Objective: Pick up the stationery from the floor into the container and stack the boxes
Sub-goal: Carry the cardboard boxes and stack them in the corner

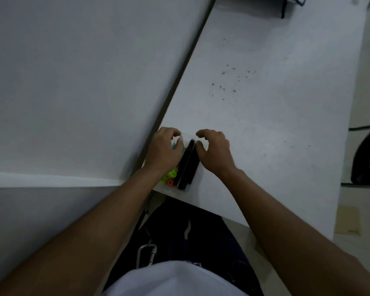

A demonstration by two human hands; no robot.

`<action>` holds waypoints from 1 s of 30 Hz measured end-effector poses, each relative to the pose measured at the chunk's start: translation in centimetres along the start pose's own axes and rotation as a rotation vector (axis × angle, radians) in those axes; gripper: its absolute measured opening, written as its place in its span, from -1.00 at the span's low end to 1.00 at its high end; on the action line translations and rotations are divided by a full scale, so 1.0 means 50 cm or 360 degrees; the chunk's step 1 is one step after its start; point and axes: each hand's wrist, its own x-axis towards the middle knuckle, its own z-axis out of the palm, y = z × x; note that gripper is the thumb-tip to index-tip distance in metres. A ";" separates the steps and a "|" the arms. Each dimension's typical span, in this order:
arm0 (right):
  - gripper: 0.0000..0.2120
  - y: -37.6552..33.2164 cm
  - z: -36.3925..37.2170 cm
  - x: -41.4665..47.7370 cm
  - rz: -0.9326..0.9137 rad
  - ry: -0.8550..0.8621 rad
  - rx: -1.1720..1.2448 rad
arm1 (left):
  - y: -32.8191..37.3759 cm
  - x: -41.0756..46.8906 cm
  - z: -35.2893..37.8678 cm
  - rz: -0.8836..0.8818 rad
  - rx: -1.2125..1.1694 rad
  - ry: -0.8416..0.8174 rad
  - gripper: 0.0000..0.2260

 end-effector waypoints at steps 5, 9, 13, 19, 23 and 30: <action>-0.76 0.023 -0.040 -0.052 0.0071 0.0118 0.0047 | 0.064 0.002 0.028 0.0132 -0.0013 -0.0159 -0.81; -0.74 0.098 -0.161 -0.157 0.0178 0.0399 0.0013 | 0.206 -0.027 0.096 0.0477 -0.0019 -0.0417 -0.78; -0.73 0.137 -0.256 -0.253 0.0248 0.0559 0.0004 | 0.292 -0.062 0.147 0.0661 -0.0008 -0.0535 -0.72; -0.58 0.243 -0.408 -0.533 0.0484 0.0850 -0.0017 | 0.493 -0.256 0.272 0.1039 -0.0074 -0.0782 -0.63; -0.49 0.312 -0.456 -0.790 0.0731 0.1021 -0.0041 | 0.594 -0.455 0.370 0.1215 -0.0146 -0.1000 -0.67; -0.56 0.429 -0.449 -1.139 0.1173 0.1178 0.0040 | 0.670 -0.731 0.541 0.1221 0.0021 -0.1367 -0.67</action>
